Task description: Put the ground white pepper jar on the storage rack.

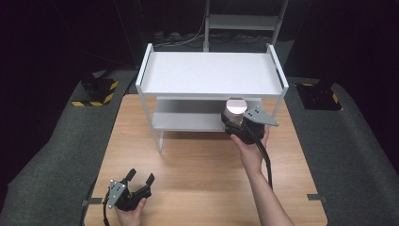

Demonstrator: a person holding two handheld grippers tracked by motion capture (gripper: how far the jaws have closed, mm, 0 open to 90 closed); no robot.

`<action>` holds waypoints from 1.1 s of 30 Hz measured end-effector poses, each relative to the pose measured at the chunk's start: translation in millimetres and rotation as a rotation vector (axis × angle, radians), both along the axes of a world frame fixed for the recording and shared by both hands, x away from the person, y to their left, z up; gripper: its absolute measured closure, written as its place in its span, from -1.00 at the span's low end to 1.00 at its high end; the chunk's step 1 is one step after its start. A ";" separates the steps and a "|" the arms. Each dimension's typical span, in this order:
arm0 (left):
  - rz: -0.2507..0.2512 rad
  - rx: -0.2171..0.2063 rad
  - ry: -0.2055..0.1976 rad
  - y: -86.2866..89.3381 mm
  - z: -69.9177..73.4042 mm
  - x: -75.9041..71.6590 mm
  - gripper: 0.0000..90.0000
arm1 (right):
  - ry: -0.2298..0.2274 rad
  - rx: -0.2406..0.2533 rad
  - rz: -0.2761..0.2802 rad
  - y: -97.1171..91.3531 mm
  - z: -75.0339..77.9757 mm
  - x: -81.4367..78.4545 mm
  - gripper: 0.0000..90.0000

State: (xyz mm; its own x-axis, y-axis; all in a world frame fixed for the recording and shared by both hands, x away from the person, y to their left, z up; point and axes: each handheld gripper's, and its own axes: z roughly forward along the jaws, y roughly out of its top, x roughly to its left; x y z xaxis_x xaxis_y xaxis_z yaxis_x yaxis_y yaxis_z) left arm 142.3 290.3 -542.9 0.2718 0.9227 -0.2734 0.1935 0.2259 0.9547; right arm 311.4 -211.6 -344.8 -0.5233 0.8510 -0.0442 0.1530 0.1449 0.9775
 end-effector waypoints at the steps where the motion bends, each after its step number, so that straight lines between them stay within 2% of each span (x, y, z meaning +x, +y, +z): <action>1: -0.001 -0.004 -0.001 0.3 -0.3 0.0 -0.65 | -0.001 0.001 -0.001 0.5 -0.8 1.0 -0.32; 9: 0.004 -0.011 -0.007 0.3 -1.6 -0.7 -0.65 | 0.018 0.015 -0.014 2.9 -3.8 9.5 -0.32; 18: 0.004 -0.011 -0.008 0.2 -1.7 -0.7 -0.65 | 0.013 0.040 -0.030 1.8 -8.5 19.3 -0.32; 33: 0.009 -0.012 -0.010 -0.3 -2.0 -1.2 -0.65 | -0.002 0.043 -0.034 7.2 -12.7 30.2 -0.32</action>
